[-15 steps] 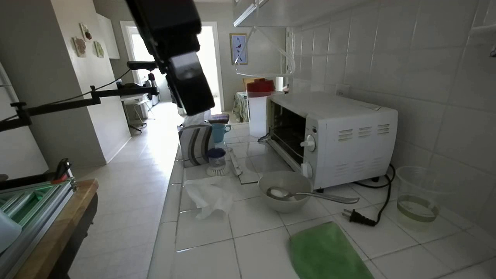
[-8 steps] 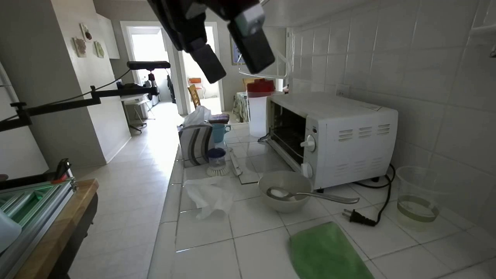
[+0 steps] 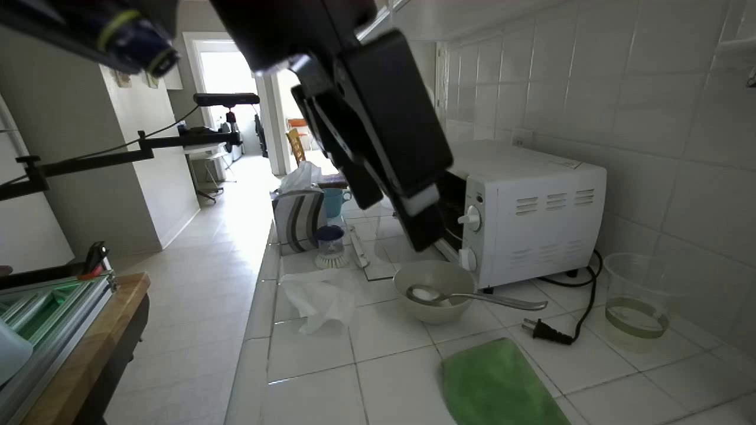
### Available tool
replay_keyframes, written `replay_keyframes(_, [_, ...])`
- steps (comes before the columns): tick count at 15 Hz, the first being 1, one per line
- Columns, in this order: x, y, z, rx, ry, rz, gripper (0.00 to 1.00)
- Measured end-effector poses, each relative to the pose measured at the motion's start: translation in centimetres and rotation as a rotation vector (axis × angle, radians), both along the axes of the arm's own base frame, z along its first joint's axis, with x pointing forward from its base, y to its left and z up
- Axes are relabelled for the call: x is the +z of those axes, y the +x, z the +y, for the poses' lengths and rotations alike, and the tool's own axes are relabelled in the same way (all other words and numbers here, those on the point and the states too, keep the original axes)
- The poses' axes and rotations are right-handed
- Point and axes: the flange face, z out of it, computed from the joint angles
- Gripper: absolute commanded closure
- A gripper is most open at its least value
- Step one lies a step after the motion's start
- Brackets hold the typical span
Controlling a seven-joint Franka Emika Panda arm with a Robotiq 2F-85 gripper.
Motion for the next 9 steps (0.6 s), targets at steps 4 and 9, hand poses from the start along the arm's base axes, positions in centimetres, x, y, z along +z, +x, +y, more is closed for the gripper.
replay_keyframes(4, [-1.9, 1.9, -0.2, -0.052, -0.02, 0.027, 0.0])
replay_keyframes(9, [-1.9, 1.7, -0.4, -0.071, -0.025, 0.03, 0.0])
